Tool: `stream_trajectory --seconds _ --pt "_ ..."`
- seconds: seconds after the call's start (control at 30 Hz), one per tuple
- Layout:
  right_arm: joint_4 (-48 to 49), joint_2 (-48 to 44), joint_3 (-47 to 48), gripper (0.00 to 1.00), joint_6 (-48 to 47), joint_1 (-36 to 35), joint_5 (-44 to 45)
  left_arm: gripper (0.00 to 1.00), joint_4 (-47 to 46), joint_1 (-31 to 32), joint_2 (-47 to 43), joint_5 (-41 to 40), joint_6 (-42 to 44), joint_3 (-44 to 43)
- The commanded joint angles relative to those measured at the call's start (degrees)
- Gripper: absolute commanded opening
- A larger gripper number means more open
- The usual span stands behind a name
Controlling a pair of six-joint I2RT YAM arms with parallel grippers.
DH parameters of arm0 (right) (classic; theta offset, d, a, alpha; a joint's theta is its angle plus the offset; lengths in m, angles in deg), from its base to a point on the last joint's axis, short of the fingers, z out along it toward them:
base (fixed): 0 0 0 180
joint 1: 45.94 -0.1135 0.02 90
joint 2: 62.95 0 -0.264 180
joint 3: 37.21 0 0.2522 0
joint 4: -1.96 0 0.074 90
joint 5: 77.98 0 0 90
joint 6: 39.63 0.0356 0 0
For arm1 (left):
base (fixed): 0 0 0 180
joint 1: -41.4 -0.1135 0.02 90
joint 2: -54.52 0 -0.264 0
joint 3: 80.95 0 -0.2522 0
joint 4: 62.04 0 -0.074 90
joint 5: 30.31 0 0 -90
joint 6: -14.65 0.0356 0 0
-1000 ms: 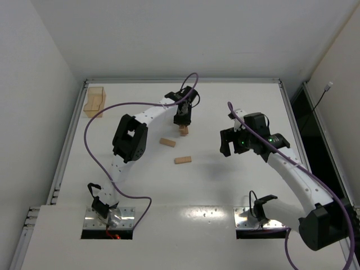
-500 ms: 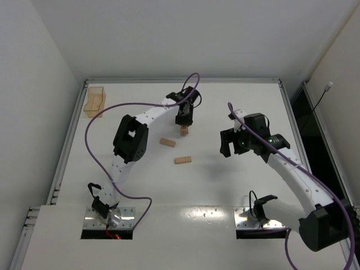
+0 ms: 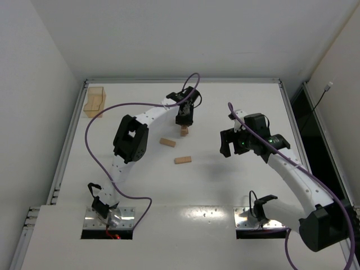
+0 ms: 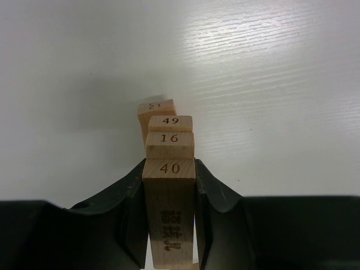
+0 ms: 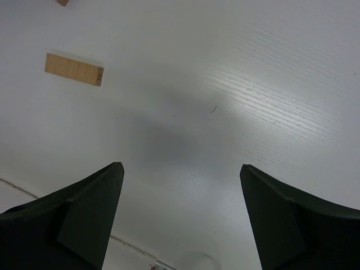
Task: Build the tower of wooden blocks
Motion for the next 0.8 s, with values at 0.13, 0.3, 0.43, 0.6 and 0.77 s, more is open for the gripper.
stream_trajectory --seconds 0.13,0.3,0.43,0.6,0.77 --pt "1.87 -0.56 1.02 0.82 0.81 0.88 -0.87 0.09 -0.91 0.53 -1.35 -1.75 -0.03 -0.65" --pt "2.40 -0.56 1.03 0.82 0.81 0.89 -0.87 0.18 -0.91 0.53 -0.82 -1.76 -0.03 -0.13" --pt "2.40 -0.04 1.03 0.82 0.81 0.89 -0.87 0.19 -0.91 0.53 -0.82 -1.76 -0.03 0.40" --pt "2.40 -0.04 0.51 0.82 0.81 0.89 -0.87 0.25 -0.91 0.53 -0.82 -1.76 -0.03 0.40" --pt "2.40 -0.04 0.50 0.82 0.81 0.89 -0.87 0.41 -0.91 0.53 -0.82 -0.70 -0.03 0.40"
